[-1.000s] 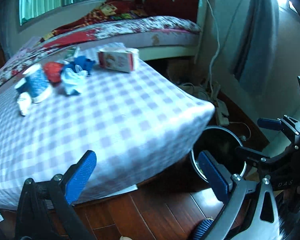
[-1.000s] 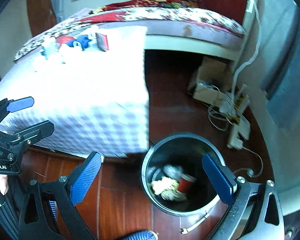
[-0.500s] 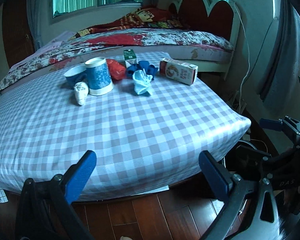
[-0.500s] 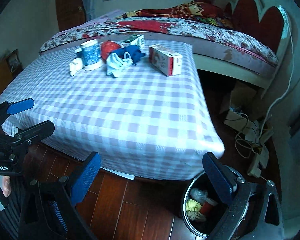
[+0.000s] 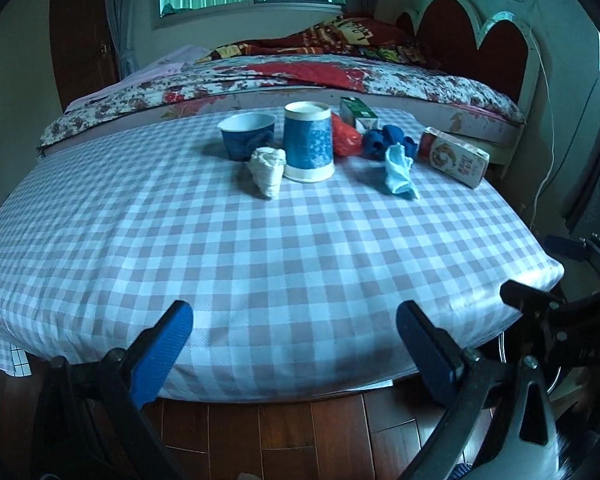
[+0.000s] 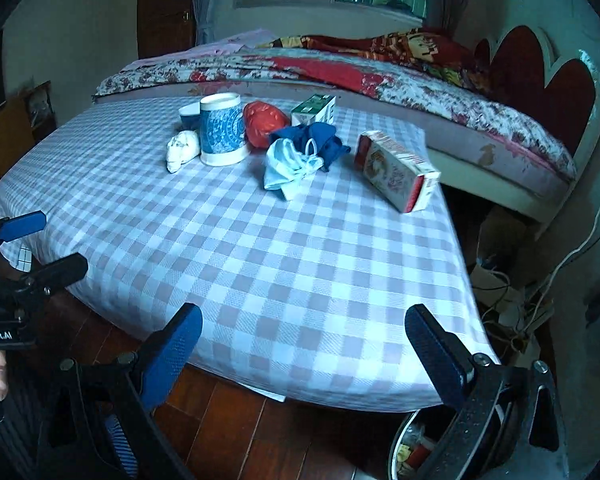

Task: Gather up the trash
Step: 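Grasp the white tissue with the left tool while the right tool grasps the blue mask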

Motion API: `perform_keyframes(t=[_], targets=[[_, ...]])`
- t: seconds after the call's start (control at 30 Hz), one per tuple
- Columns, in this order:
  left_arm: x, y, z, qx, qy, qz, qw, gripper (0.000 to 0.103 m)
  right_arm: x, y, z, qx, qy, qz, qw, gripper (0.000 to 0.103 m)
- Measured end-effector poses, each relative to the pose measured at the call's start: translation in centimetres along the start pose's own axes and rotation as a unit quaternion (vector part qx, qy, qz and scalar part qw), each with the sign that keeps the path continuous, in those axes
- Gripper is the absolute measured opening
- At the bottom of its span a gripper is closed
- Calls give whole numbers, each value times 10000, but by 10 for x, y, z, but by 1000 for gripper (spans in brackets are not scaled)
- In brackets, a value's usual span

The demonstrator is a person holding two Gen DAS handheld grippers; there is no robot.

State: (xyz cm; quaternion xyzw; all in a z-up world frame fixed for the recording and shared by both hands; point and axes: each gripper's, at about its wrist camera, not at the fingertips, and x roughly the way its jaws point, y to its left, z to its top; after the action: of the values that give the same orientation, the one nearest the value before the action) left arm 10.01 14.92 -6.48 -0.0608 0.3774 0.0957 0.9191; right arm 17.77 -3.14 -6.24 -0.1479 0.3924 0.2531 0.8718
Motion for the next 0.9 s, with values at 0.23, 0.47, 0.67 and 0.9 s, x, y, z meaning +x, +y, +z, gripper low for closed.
perform_keyframes(t=[0.23, 0.47, 0.67, 0.9], targets=[[36, 29, 31, -428, 67, -60, 9990, 79, 30, 15, 40, -192, -125, -29, 9997, 99], [79, 35, 65, -465, 77, -167, 9988, 74, 72, 4, 77, 79, -106, 23, 9999, 77], [115, 38, 84, -514, 167, -253, 9982, 66, 107, -2, 106, 260, -1, 134, 9996, 71], [138, 42, 97, -592, 392, -396, 9967, 52, 131, -4, 120, 453, 111, 220, 9987, 46]])
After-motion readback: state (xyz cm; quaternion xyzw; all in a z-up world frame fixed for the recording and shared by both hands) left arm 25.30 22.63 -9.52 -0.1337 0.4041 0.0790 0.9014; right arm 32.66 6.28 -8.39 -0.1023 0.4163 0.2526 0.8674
